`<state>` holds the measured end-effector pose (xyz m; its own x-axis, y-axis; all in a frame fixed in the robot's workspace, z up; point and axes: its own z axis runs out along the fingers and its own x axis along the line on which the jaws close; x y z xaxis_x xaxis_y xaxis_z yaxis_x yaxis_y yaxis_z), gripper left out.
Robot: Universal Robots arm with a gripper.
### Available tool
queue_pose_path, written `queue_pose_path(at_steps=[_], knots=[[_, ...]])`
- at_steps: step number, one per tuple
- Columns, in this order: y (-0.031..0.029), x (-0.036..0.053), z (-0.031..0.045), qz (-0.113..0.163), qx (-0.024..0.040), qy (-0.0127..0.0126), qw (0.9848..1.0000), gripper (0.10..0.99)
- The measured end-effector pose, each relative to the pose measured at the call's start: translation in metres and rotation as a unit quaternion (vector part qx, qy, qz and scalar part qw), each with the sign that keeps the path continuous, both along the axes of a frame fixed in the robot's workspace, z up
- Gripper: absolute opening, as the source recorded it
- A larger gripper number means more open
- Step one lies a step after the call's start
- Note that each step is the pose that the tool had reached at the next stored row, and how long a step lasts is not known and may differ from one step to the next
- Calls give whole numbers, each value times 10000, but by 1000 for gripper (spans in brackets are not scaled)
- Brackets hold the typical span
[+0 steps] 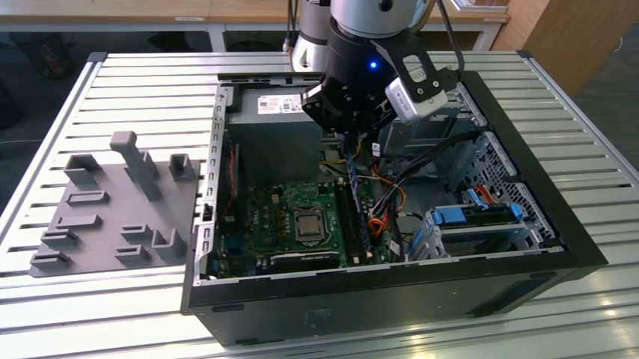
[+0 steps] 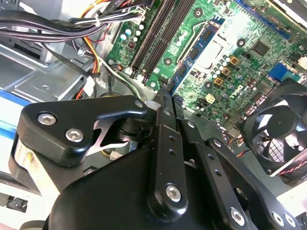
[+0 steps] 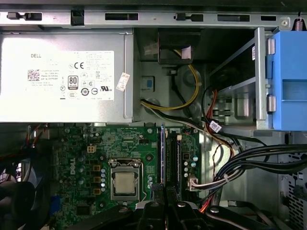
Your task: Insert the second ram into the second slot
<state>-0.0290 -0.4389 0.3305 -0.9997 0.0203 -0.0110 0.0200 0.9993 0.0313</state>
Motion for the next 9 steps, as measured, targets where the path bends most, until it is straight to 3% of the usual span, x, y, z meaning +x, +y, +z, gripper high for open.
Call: queue_pose_path(at_steps=[9], knots=[[-2,0,-21,0,-1,4,10000,133]])
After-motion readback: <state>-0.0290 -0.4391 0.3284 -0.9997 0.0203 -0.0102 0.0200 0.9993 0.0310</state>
